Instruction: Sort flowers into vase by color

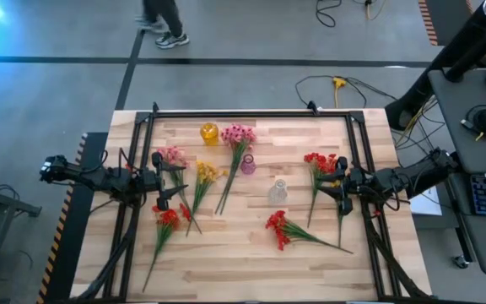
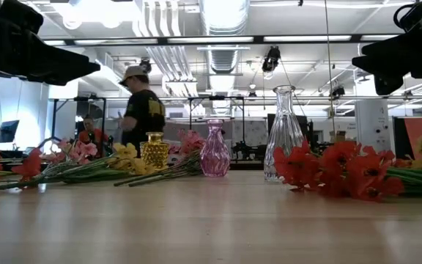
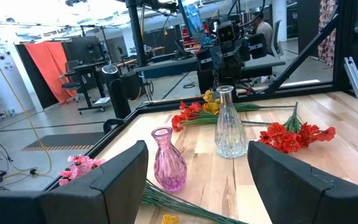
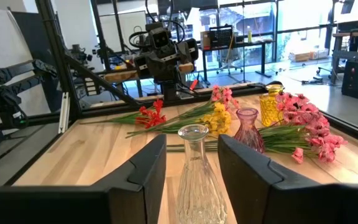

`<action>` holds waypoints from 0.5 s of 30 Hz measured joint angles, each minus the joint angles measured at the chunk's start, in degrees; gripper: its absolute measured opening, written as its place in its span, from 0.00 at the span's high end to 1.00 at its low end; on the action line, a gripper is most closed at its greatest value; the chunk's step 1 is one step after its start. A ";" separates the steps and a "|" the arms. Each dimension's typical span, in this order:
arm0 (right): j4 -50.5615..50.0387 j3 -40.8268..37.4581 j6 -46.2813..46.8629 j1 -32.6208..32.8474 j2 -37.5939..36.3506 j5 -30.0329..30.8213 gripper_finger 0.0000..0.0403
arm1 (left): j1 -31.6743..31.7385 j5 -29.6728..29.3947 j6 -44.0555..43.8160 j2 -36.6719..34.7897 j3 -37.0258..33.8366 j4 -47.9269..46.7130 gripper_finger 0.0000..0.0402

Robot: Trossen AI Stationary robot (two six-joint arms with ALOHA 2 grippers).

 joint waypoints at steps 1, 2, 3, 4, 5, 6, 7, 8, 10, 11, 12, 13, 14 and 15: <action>0.00 0.00 0.00 0.00 0.02 -0.02 0.65 | 0.00 0.00 0.00 0.00 0.00 0.00 0.36; 0.00 0.00 0.00 0.00 0.00 -0.02 0.65 | 0.00 0.00 0.00 -0.01 0.00 -0.01 0.36; 0.00 0.00 0.00 0.02 0.02 -0.02 0.65 | -0.01 0.00 0.00 0.00 0.00 -0.01 0.36; 0.00 0.00 -0.02 0.00 0.00 -0.02 0.65 | -0.01 0.00 0.00 -0.01 0.00 -0.01 0.36; 0.00 0.00 -0.25 0.02 0.00 -0.02 0.65 | -0.01 0.00 0.00 -0.01 0.00 -0.02 0.36; 0.00 0.00 -0.59 0.02 0.01 -0.02 0.65 | -0.02 0.00 0.00 0.00 0.00 -0.02 0.36; 0.00 0.00 -0.84 0.02 0.01 -0.01 0.66 | -0.02 0.00 0.00 0.00 0.00 -0.02 0.36; 0.00 0.00 -0.85 0.00 0.00 -0.01 0.66 | 0.00 0.00 0.00 -0.02 0.00 -0.02 0.36; 0.00 0.00 -0.90 0.01 0.00 -0.01 0.67 | -0.01 0.00 0.00 -0.02 0.00 -0.01 0.36; 0.00 0.00 -0.88 0.02 0.00 0.00 0.67 | 0.00 0.00 0.00 -0.02 0.00 -0.02 0.36; 0.00 0.00 -0.90 0.00 0.01 0.00 0.68 | 0.00 0.00 0.00 0.00 0.00 0.00 0.36; 0.00 0.00 -0.87 0.01 0.01 -0.01 0.68 | -0.01 0.00 0.00 -0.01 0.00 -0.01 0.36; 0.00 0.00 -0.87 0.02 0.00 -0.02 0.68 | 0.00 0.00 0.00 -0.02 0.00 -0.02 0.36; 0.00 0.00 -0.90 0.02 0.00 -0.02 0.68 | 0.00 0.00 0.00 -0.02 0.00 -0.02 0.36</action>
